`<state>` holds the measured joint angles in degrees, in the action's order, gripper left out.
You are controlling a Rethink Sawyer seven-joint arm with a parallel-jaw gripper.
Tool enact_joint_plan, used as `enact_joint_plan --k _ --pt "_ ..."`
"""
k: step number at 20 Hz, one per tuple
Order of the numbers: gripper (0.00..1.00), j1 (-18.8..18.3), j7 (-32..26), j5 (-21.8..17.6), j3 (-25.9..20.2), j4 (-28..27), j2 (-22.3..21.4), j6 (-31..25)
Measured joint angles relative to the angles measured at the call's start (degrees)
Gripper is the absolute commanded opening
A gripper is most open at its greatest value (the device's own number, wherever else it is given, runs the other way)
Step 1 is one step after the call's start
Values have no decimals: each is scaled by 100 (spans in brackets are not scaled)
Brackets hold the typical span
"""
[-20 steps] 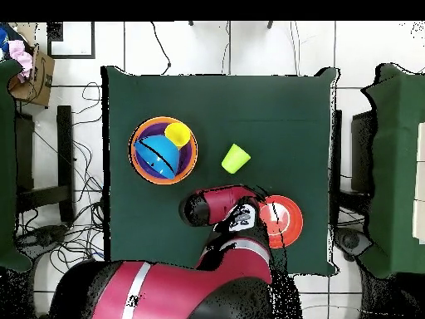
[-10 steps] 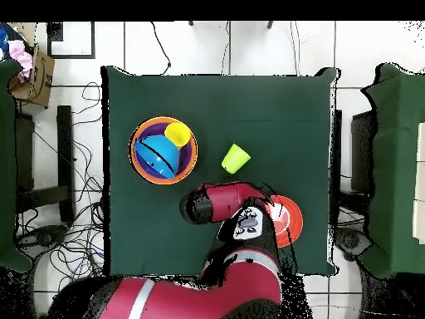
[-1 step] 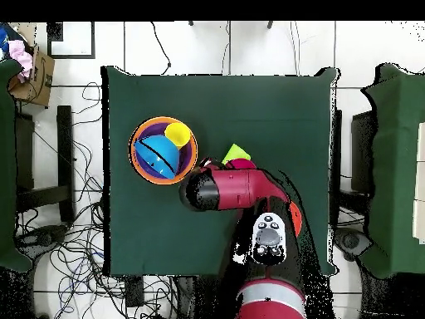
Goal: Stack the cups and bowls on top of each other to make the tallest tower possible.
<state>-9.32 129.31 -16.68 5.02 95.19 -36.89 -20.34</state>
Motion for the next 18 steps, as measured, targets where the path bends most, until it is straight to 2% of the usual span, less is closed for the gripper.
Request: enact_joint_plan --k 10,13,14,18 --pt "0 160 0 359 -92 -364 -305 -732" --pt "0 341 0 500 -81 -447 -325 -818" --pt "0 526 1 624 -62 -519 -324 -839" --pt "0 892 2 843 -5 -646 -323 -843"
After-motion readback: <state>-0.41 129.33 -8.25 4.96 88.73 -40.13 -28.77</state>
